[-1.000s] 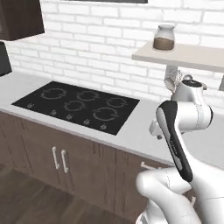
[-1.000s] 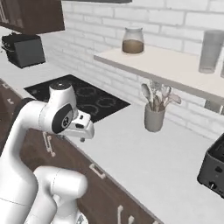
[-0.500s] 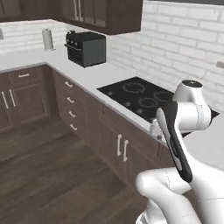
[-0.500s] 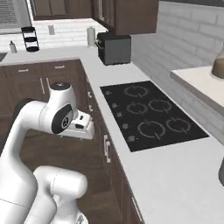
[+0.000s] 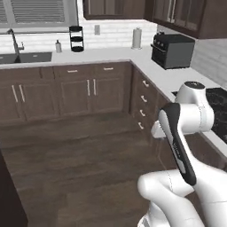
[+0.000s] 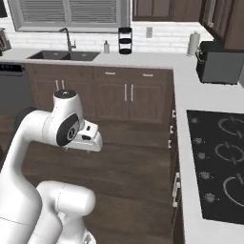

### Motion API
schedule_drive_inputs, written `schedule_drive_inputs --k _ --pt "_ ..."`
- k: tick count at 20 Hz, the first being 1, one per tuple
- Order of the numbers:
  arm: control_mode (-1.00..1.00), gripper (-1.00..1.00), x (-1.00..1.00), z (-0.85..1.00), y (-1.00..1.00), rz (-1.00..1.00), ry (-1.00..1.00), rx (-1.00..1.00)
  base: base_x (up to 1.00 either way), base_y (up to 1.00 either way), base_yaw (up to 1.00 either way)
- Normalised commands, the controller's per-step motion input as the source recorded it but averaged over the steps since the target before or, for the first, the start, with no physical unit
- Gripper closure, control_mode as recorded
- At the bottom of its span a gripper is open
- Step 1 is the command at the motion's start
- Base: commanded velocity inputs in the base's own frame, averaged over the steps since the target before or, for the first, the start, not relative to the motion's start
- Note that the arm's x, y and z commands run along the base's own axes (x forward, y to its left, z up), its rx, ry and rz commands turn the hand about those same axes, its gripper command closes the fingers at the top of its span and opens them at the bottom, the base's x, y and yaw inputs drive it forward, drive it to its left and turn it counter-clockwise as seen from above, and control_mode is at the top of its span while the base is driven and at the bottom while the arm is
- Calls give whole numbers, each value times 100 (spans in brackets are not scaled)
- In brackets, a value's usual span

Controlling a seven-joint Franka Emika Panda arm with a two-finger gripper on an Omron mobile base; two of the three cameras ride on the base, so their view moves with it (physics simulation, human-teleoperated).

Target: Navigate to the dishwasher.

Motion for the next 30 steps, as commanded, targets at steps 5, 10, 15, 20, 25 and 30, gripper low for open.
schedule_drive_inputs --k 5,10,15,20,25,30 --pt "100 -100 0 0 0 0 0 0 82 59 48" --pt "100 -100 0 0 0 0 0 0 100 22 30" --pt "100 -100 0 0 0 0 0 0 100 0 12" --pt "100 -100 0 0 0 0 0 0 100 0 7" --pt "100 -100 0 0 0 0 0 0 100 4 3" --pt "100 -100 0 0 0 0 0 0 100 30 0"
